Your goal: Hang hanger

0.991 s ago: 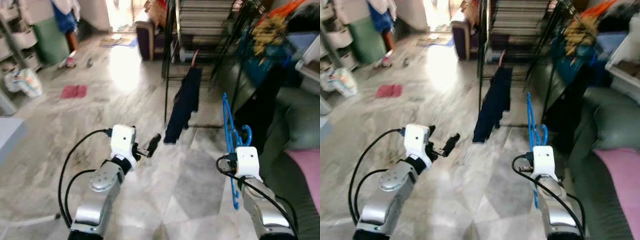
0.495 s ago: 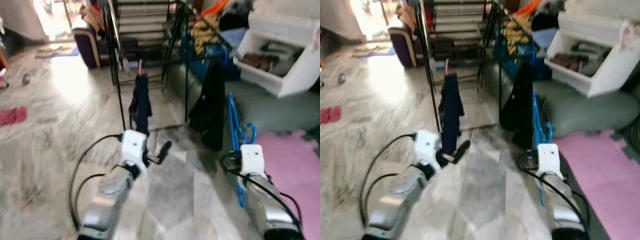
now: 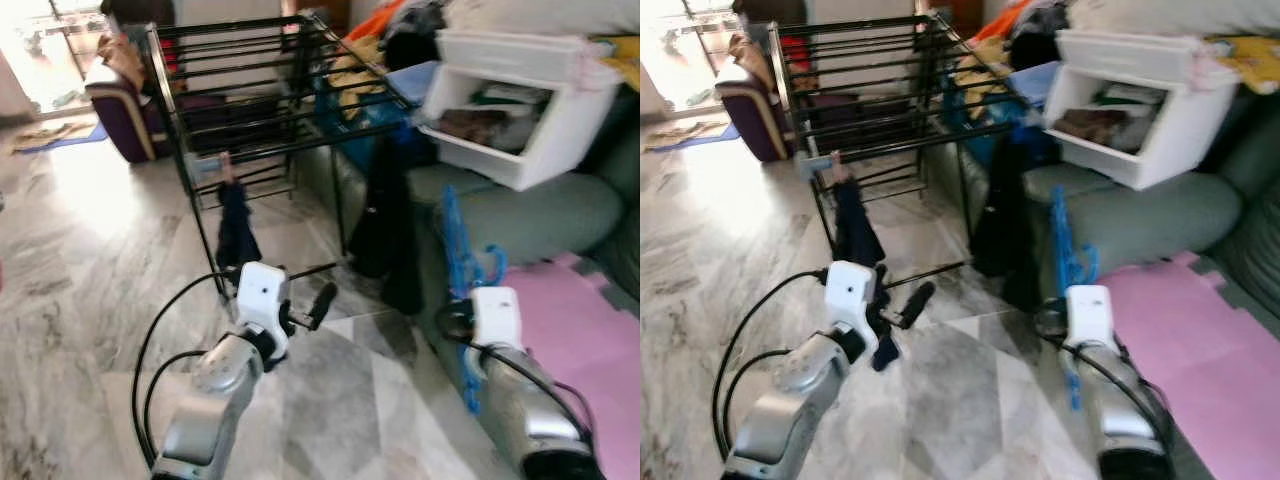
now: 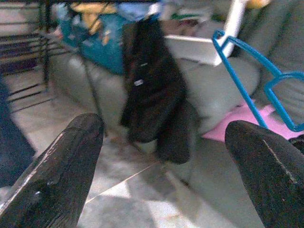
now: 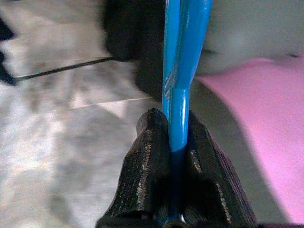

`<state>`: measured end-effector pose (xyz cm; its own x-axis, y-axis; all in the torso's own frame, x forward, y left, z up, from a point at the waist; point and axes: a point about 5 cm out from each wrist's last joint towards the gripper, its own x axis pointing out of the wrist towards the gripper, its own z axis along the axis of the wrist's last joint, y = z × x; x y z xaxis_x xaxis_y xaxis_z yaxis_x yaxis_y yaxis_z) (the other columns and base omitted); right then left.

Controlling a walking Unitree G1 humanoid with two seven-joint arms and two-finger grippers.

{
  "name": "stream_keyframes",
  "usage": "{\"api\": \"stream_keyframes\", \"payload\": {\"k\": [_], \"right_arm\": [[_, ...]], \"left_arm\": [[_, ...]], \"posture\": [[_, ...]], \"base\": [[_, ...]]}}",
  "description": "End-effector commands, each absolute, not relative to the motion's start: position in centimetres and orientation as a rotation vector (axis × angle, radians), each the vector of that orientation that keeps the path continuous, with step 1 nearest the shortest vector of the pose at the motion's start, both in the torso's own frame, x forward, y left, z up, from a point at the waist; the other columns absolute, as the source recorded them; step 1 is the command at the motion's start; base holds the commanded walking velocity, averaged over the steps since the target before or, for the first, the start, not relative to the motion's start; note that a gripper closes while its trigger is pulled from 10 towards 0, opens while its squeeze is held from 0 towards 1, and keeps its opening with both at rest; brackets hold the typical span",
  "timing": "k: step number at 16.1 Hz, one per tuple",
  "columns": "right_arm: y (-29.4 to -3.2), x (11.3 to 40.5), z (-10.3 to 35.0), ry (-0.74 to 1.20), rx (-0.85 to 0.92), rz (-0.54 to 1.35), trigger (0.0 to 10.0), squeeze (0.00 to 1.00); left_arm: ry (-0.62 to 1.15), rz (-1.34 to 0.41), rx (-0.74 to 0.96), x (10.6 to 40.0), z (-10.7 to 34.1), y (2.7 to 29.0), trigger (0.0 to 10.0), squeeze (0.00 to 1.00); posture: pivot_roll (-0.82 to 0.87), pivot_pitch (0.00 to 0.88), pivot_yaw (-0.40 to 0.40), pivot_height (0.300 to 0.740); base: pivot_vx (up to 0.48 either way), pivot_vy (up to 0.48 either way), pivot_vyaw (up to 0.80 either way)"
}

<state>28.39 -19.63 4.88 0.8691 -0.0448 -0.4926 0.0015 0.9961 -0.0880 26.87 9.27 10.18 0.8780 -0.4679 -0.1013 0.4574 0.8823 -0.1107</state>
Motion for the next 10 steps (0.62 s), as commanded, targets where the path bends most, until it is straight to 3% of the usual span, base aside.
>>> {"api": "stream_keyframes", "payload": {"k": [1,7,10], "right_arm": [[-18.98,28.88,5.35,0.495,-0.085,0.016,10.0,0.0],[-18.09,28.94,5.04,0.507,-0.079,0.068,10.0,0.0],[-18.26,28.85,4.97,0.508,-0.075,0.074,10.0,0.0]], "left_arm": [[0.103,-0.469,-0.074,27.06,11.01,9.75,10.0,0.0],[0.107,-0.48,-0.052,27.16,11.12,9.75,10.0,0.0],[0.113,-0.498,-0.041,26.91,11.0,9.43,10.0,0.0]], "posture": [[0.0,0.006,-0.011,0.74],[0.01,0.003,-0.009,0.74],[0.0,0.005,-0.003,0.74]], "base": [[0.289,0.382,0.0],[0.276,0.391,0.0],[0.415,0.092,0.0]]}}
